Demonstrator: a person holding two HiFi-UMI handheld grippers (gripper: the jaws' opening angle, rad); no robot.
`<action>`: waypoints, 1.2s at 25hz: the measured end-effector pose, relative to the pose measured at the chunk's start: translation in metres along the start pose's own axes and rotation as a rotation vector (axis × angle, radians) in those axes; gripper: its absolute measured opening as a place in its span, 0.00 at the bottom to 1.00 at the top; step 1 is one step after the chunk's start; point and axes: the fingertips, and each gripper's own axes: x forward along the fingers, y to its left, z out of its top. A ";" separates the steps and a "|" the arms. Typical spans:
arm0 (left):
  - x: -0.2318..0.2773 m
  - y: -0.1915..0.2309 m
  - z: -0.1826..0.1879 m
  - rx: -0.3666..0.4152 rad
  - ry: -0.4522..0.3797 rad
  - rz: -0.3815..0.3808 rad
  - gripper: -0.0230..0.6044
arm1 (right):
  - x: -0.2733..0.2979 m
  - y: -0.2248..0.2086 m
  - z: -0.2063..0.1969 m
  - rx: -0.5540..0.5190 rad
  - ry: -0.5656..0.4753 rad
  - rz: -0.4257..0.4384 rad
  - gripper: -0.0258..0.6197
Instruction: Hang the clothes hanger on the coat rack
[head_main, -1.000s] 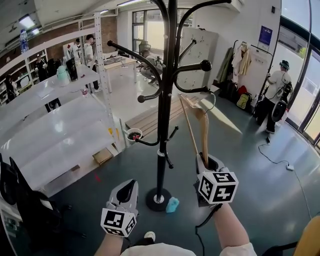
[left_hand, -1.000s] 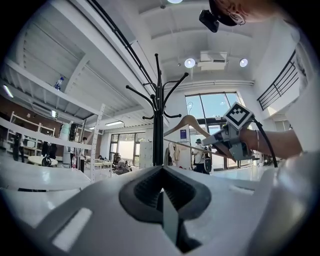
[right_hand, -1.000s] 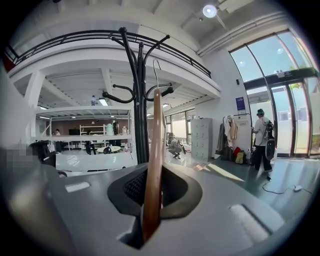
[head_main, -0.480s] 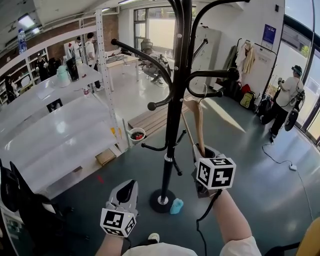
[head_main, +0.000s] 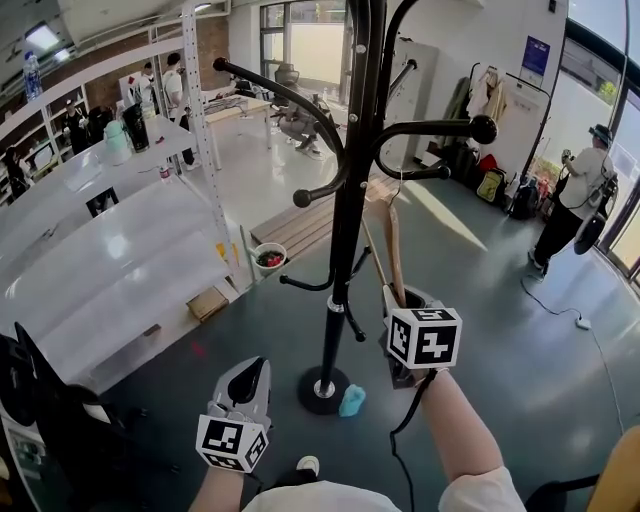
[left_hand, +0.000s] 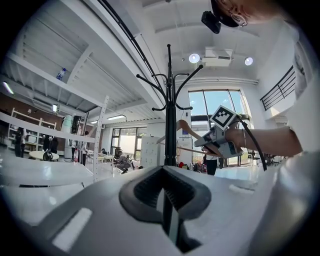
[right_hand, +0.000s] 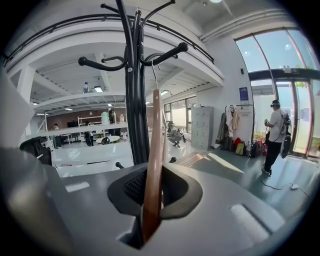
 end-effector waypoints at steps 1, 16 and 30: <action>-0.001 0.000 -0.001 -0.001 0.001 0.001 0.04 | 0.000 0.000 -0.001 0.003 -0.002 0.003 0.12; -0.012 -0.021 0.014 0.008 -0.025 -0.005 0.04 | -0.048 0.016 0.034 -0.040 -0.275 0.040 0.63; -0.032 -0.087 0.041 0.050 -0.093 -0.032 0.04 | -0.164 0.007 -0.009 -0.060 -0.474 0.030 0.08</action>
